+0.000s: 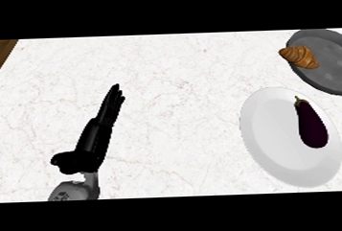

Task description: Pick the croissant from the plate and place it in the pan

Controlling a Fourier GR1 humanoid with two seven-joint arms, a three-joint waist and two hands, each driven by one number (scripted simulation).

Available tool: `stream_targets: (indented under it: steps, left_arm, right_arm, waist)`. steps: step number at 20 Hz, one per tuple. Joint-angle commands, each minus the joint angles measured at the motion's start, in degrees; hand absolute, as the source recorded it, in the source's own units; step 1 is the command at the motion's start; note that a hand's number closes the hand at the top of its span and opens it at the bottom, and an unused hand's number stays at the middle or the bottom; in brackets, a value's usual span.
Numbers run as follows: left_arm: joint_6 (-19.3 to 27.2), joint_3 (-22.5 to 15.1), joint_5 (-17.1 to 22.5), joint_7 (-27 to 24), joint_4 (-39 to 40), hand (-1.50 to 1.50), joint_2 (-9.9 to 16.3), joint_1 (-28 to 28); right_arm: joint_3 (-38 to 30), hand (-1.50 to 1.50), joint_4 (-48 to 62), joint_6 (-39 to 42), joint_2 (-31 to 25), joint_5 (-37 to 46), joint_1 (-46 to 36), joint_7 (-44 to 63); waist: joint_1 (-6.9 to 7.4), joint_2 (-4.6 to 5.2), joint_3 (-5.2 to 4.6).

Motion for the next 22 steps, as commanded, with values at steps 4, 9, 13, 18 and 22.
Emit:
stream_targets:
  steps: [4, 9, 13, 18, 22]
  left_arm:
    - [-0.95, 0.28, 0.40, -0.25, -0.43, 0.00, 0.82, 1.28]
    - [0.88, -0.59, -0.80, -0.61, 0.02, 0.00, -0.93, 1.68]
    - [-0.58, 1.39, 0.60, 0.29, -0.93, 0.00, 1.11, 1.14]
    - [0.12, 1.65, 0.29, -0.32, 1.18, 0.00, 0.20, 0.08]
    - [0.37, -0.65, -1.32, -3.05, 1.20, 0.00, -0.92, 2.61]
  right_arm:
    - [0.60, -1.50, -1.36, 11.36, -2.37, -0.24, 5.62, -6.70]
    - [1.82, -1.50, -3.77, 13.91, -3.45, -0.05, 8.27, -9.35]
    - [2.12, -1.50, -4.46, 12.03, -3.18, -0.34, 10.29, -10.23]
    - [3.72, -1.50, -5.49, 13.81, -3.07, -0.01, 12.18, -12.40]
    - [3.80, -1.50, -5.60, 11.95, -3.52, -0.71, 12.82, -12.11]
  waist:
    - [-0.30, -0.28, 0.05]
    - [-1.10, -0.70, -0.05]
    - [-0.69, -0.50, 0.04]
    - [-1.37, -0.50, 0.05]
    - [-1.29, -0.72, -0.05]
